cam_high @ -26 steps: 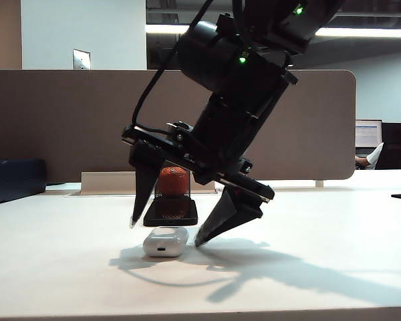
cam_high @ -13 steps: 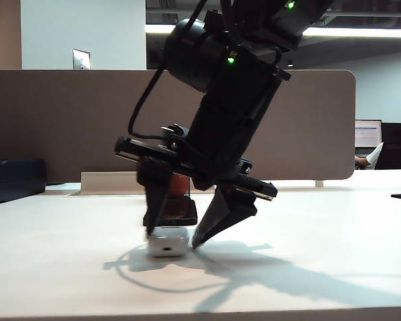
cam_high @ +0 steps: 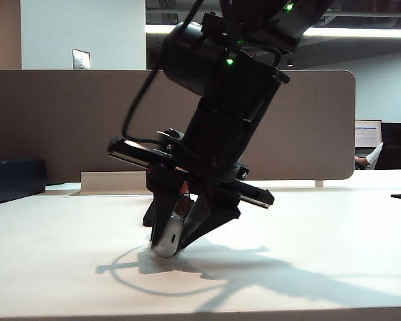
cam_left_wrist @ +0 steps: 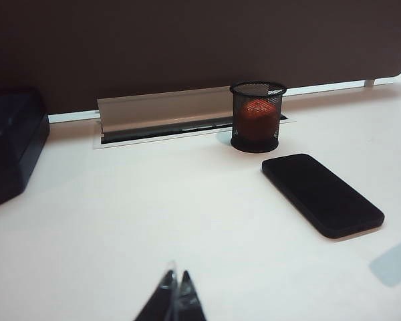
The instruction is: Find the wireless headphone case on the desktop and place it on the left side of the phone.
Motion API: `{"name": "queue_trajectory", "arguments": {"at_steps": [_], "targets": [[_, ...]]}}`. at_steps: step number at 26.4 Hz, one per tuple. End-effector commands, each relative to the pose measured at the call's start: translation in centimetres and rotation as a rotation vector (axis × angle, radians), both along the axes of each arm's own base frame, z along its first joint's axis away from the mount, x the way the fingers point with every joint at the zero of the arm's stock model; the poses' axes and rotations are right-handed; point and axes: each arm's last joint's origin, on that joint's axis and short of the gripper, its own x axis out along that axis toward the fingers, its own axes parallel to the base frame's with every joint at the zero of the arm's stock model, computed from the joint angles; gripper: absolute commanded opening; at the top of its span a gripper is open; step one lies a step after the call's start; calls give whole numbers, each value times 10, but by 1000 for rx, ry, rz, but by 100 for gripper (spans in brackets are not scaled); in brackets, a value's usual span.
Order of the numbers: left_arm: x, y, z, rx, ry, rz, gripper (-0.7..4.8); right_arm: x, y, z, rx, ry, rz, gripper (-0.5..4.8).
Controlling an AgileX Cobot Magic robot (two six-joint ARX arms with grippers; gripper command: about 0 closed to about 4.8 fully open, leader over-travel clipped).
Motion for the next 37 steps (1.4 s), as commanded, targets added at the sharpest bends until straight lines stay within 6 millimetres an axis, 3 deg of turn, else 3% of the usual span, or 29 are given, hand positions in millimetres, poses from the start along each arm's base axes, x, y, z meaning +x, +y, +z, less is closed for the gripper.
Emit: {"name": "queue_trajectory", "arguments": {"at_steps": [1,12,25,37], "targets": [[0,0,2,-1,-18,-5,-5,-10,-12,-22,-142,116,-7,92],[0,0,2,-1,-19,-6,-5,-10,-11,-17,-129,105,-2,89],[0,0,2,-1,-19,-5,-5,18,21,55,5,-41,77,88],[0,0,2,-1,-19,-6,-5,34,32,90,108,-186,136,83]]}}
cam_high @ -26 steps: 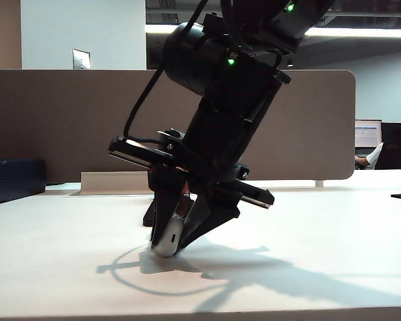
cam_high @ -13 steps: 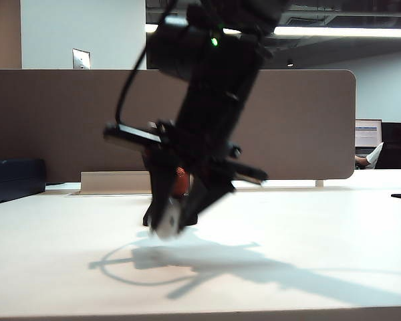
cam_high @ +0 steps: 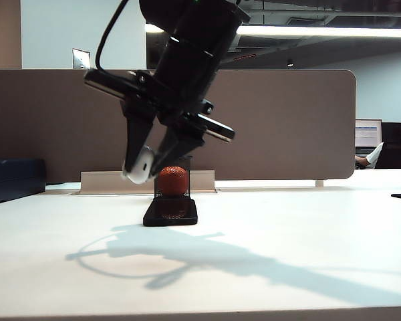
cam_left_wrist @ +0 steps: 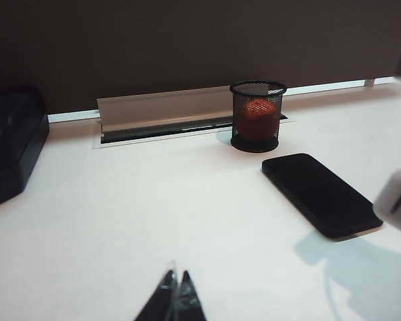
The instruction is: Find the wireless headphone case on the desktop and place it on the left side of the phone.
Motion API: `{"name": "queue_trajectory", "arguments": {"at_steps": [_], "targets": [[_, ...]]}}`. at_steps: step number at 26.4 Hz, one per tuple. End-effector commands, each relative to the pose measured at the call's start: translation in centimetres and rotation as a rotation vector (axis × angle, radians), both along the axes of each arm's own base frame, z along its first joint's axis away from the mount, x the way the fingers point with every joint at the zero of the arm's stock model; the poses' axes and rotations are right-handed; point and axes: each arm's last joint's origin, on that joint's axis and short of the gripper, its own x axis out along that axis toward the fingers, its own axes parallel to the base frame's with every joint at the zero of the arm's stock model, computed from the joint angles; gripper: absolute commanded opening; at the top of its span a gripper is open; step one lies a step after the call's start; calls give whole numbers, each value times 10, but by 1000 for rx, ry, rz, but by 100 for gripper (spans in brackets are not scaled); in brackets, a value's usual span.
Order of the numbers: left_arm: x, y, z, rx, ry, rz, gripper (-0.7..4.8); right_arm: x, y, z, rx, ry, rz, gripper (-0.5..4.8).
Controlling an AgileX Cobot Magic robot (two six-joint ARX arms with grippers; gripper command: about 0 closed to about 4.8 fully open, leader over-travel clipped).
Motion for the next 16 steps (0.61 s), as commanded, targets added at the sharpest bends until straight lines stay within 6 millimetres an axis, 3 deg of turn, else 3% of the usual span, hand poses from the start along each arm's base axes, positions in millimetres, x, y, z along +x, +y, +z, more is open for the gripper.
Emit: {"name": "queue_trajectory", "arguments": {"at_steps": [1,9,12,16], "targets": [[0,0,2,-1,-18,-6,-5,7,1,11,65,-45,10,83],[0,0,2,-1,-18,-5,-5,40,-9,24,184,-68,-7,83],[0,0,2,-1,-18,-6,-5,54,-3,26,200,-80,-14,83],[0,0,2,-1,-18,-6,-5,70,10,13,215,-52,8,83]]}}
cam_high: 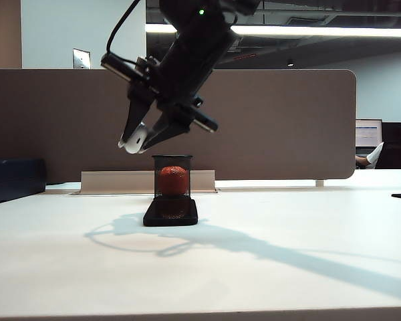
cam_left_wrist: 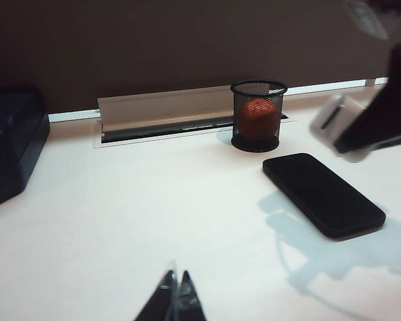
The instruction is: Find the wireless headphone case on the desktop and place it on the left side of the phone.
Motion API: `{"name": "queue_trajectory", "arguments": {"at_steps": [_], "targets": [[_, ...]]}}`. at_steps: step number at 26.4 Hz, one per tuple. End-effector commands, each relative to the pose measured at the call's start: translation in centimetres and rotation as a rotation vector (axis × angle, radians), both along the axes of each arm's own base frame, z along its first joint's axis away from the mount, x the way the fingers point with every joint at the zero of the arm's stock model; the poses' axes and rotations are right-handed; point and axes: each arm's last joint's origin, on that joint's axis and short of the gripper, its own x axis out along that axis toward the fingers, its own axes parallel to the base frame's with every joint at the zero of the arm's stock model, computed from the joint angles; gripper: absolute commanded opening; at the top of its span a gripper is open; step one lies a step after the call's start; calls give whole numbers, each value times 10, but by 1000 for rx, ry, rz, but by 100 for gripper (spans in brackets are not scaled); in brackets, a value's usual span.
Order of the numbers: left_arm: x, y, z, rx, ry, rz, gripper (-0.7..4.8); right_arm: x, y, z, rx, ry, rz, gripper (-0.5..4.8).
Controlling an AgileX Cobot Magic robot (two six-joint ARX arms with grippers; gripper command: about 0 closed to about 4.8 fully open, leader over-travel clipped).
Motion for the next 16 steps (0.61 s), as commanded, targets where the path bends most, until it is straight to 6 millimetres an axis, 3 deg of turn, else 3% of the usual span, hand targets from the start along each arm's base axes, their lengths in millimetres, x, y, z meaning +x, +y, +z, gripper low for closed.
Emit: {"name": "queue_trajectory", "arguments": {"at_steps": [1,9,16], "targets": [[0,0,2,-1,-18,-6,-5,11,11,-9,20,13,27,83],[0,0,2,-1,-17,-6,-5,48,35,-43,27,62,49,83],[0,0,2,-1,-17,-6,-5,75,32,-58,39,81,7,83]]}}
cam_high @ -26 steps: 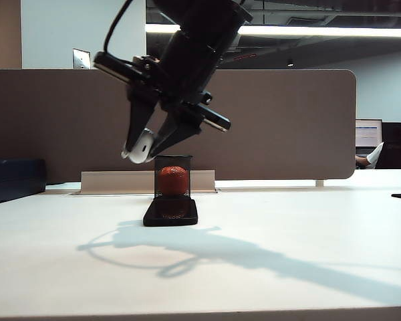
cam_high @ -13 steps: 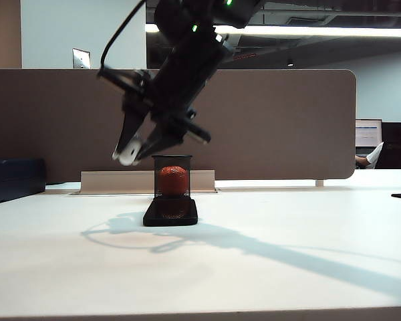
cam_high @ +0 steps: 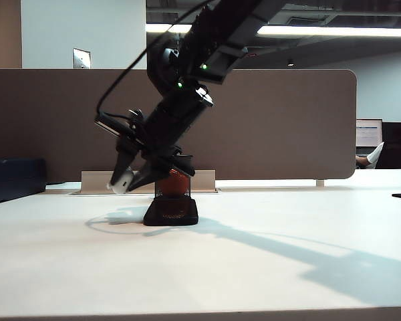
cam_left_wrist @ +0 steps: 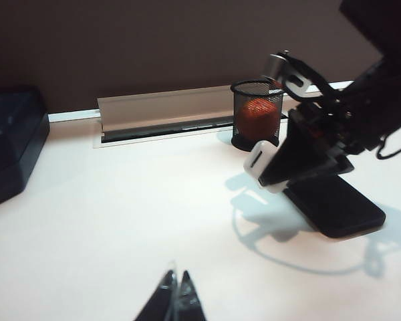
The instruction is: Find the wireless headphone case on the desktop and place it on the left side of the phone.
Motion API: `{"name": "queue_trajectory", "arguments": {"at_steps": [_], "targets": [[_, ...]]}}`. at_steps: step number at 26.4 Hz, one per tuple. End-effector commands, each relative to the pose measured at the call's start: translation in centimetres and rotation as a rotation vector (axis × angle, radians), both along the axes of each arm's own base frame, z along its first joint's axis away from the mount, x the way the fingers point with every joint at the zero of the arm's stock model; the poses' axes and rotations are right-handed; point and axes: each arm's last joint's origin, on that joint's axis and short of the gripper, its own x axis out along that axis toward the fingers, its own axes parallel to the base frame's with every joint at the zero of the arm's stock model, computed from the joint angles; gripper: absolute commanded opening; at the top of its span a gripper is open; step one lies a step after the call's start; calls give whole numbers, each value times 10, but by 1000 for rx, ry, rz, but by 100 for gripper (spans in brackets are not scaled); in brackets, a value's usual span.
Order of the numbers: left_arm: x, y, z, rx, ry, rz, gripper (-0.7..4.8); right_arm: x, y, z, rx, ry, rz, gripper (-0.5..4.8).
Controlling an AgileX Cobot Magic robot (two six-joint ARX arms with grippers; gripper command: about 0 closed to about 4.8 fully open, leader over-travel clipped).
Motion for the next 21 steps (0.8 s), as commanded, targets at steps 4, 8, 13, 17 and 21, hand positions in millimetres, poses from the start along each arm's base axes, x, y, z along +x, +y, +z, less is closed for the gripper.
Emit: {"name": "queue_trajectory", "arguments": {"at_steps": [4,8,13,17,21], "targets": [[0,0,2,0,-16,-5,-5,7,-7,-12,-15,46,-21,83],[0,0,2,0,-15,-5,-5,9,-6,-17,-3,58,-8,83],[0,0,2,-1,-14,-5,-5,9,-5,-20,7,62,-1,83],[0,0,2,-1,-14,-5,-5,10,-5,-20,14,50,-3,92],[0,0,2,-1,-14,-5,-5,10,-5,-21,8,61,-1,123]]}}
